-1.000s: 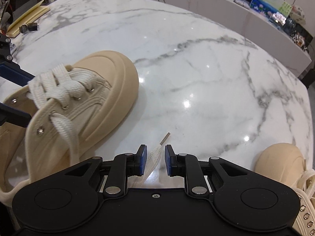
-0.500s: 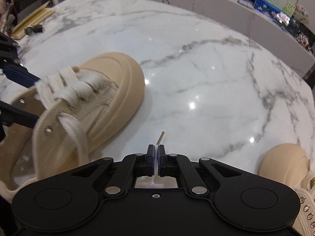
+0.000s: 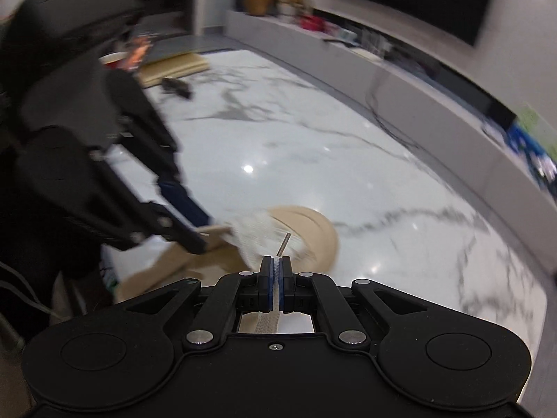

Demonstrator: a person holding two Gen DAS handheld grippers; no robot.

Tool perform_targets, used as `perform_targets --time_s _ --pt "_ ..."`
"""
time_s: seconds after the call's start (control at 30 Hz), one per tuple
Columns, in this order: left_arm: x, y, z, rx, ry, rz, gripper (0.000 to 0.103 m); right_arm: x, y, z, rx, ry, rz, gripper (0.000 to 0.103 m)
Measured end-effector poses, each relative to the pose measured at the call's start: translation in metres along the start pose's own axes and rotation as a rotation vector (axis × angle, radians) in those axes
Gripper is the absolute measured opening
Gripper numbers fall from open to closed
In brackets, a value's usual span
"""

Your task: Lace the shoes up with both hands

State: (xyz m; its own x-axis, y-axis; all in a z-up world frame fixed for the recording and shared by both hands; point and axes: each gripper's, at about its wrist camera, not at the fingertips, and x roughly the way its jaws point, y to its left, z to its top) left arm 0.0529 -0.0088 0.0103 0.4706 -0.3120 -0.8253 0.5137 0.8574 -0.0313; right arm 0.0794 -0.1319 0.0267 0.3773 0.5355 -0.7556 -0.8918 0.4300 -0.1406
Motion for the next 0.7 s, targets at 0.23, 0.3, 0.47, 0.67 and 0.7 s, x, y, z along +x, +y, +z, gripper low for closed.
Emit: perform_targets --time_s 0.23,0.3,0.47,0.67,0.7 --pt "-0.006 -0.005 -0.002 0.005 -0.018 -0.018 0.015 0.003 0.013 0.009 -0.069 0.015 0.015 0.001" --pt "-0.003 -0.007 -0.001 0.007 -0.018 -0.019 0.015 0.005 0.016 0.009 -0.080 0.023 0.018 0.001" --pt "0.000 -0.001 -0.004 -0.006 -0.014 -0.019 0.007 0.007 0.024 0.005 -0.111 0.040 0.031 0.001" --pt "-0.002 0.006 -0.008 -0.025 -0.018 -0.033 0.007 0.014 0.030 0.005 -0.144 0.052 0.058 0.001" --pt "-0.002 0.007 -0.008 -0.027 -0.018 -0.035 0.007 0.017 0.031 0.005 -0.157 0.055 0.065 0.001"
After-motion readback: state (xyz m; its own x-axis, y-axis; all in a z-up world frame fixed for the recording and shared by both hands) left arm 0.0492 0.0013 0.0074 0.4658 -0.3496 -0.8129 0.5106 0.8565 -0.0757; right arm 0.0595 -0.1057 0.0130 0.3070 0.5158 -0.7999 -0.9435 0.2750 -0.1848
